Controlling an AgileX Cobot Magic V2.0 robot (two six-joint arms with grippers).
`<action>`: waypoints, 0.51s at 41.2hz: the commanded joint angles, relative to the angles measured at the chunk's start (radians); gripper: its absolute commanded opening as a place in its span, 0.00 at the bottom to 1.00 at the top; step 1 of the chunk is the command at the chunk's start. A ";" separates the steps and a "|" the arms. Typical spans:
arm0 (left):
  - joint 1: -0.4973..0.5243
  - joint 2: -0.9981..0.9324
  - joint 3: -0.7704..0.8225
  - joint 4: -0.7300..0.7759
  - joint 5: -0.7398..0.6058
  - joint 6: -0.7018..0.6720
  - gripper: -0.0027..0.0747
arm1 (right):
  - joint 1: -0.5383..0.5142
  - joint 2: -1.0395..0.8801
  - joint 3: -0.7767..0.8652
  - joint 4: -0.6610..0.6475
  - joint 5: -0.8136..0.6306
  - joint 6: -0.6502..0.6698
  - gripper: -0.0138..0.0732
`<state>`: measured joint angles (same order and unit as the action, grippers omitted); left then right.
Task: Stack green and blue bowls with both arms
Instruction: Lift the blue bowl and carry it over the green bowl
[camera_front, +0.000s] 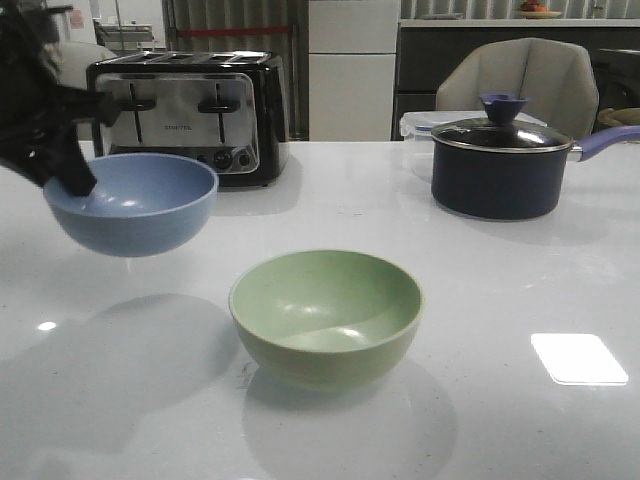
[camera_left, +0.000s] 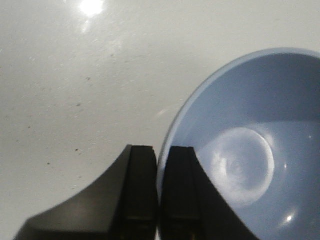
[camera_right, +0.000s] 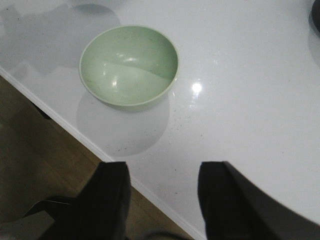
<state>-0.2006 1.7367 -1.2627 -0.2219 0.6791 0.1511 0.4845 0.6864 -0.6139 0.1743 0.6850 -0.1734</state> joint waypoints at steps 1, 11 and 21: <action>-0.065 -0.095 -0.052 -0.020 0.002 0.002 0.15 | 0.001 -0.005 -0.028 -0.003 -0.066 -0.013 0.66; -0.246 -0.118 -0.068 -0.028 0.030 0.002 0.15 | 0.001 -0.005 -0.028 -0.003 -0.066 -0.013 0.66; -0.371 -0.088 -0.068 -0.080 -0.004 0.002 0.15 | 0.001 -0.005 -0.028 -0.003 -0.066 -0.013 0.66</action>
<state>-0.5427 1.6761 -1.2974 -0.2619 0.7364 0.1534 0.4845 0.6864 -0.6139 0.1743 0.6850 -0.1734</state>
